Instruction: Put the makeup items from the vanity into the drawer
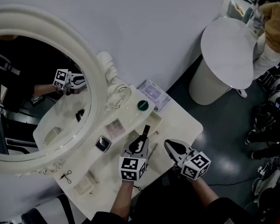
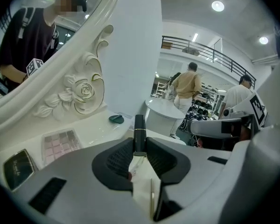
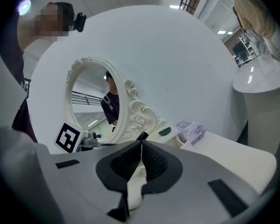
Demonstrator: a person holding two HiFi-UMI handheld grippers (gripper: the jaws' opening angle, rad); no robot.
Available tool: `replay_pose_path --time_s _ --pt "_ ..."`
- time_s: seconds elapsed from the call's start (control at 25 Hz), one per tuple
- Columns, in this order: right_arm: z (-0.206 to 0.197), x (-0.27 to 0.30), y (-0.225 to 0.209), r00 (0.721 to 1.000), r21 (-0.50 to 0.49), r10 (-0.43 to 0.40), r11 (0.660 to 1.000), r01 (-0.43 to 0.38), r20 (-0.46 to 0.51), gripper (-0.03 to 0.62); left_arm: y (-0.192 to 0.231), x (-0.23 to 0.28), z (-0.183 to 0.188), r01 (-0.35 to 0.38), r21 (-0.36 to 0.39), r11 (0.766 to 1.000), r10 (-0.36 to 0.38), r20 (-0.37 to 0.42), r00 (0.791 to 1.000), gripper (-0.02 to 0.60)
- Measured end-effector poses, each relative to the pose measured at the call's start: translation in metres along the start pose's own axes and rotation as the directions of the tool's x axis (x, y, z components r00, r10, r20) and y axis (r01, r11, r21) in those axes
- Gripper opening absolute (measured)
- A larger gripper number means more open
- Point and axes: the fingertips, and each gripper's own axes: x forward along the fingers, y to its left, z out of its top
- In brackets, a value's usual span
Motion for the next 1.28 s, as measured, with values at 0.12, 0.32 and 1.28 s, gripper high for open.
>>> replay_pose_path --time_s 0.12,0.32,1.28 --pt "-0.001 0.002 -0.005 1.000 0.009 0.018 1.000 -0.018 -0.015 0.023 0.001 0.011 -0.004 -0.015 0.013 1.000 0.016 -0.036 0.999 0.100" --pt "-0.002 0.004 -0.019 0.999 0.025 0.040 0.999 -0.039 -0.033 0.024 0.000 0.037 -0.005 -0.015 0.076 0.997 0.022 -0.093 0.995 0.100" --pt "-0.016 -0.009 -0.055 0.997 0.076 0.056 0.996 -0.051 -0.054 0.025 0.008 0.076 -0.019 -0.074 0.176 0.982 0.105 -0.175 0.979 0.107"
